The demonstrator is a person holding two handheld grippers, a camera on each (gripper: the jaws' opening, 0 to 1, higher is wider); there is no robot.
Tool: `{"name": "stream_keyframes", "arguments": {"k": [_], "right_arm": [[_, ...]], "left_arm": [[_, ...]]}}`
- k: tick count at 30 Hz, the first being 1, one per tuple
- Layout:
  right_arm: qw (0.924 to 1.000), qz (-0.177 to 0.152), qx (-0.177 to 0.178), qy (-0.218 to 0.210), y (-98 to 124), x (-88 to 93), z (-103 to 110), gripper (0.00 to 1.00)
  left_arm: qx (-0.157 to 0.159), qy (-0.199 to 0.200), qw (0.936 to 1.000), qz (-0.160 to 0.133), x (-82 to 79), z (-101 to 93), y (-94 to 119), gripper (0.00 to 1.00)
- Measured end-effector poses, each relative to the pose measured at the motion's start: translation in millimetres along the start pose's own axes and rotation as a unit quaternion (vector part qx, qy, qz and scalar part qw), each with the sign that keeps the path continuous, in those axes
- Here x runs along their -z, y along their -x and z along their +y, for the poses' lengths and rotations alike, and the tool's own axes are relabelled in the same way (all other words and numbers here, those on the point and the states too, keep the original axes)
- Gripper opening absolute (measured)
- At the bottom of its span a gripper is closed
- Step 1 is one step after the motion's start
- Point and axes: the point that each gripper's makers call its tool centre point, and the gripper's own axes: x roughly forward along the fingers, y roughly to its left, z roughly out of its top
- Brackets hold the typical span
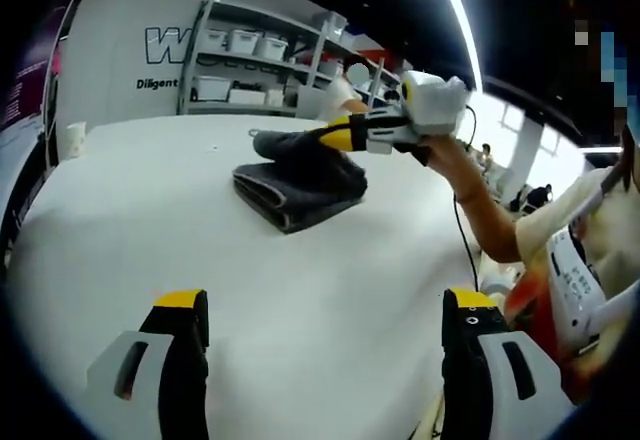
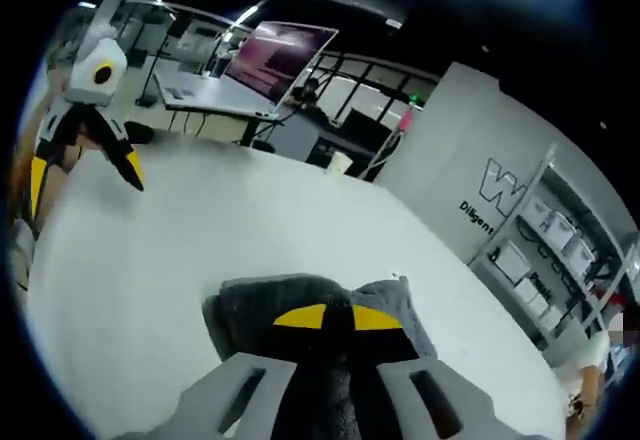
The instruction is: Open the folded towel by lifting each exposed corner and separating the folded layers until the towel lies flat within the target outline without major curled edges
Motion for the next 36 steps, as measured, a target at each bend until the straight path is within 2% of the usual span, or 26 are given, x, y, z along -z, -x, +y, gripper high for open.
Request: {"name": "stream_keyframes", "arguments": {"k": [10, 18, 24, 31, 36], "right_arm": [[0.9961, -0.015, 0.073, -0.047, 45, 13.1, -49, 0.0], [0.9886, -0.012, 0.13, -0.076, 82, 35.1, -81, 0.0], [0.9804, -0.005, 0.16, -0.115, 102, 63.7, -94, 0.0], [0.9682, 0.025, 0.192, -0.159, 118, 110.0, -112, 0.0], [0.9617, 0.044, 0.193, -0.19, 124, 139.2, -114, 0.0]], "left_arm": [[0.001, -0.003, 1.0, 0.001, 0.2, -1.8, 0, 0.95], [0.005, -0.005, 1.0, 0.005, 0.6, -5.2, -4, 0.95], [0.006, -0.005, 0.9999, 0.009, 1.1, -6.1, -5, 0.94], [0.01, -0.007, 0.9999, 0.01, 1.1, -8.8, -6, 0.94], [0.008, -0.008, 0.9999, 0.013, 2.1, -7.4, -6, 0.94]]}}
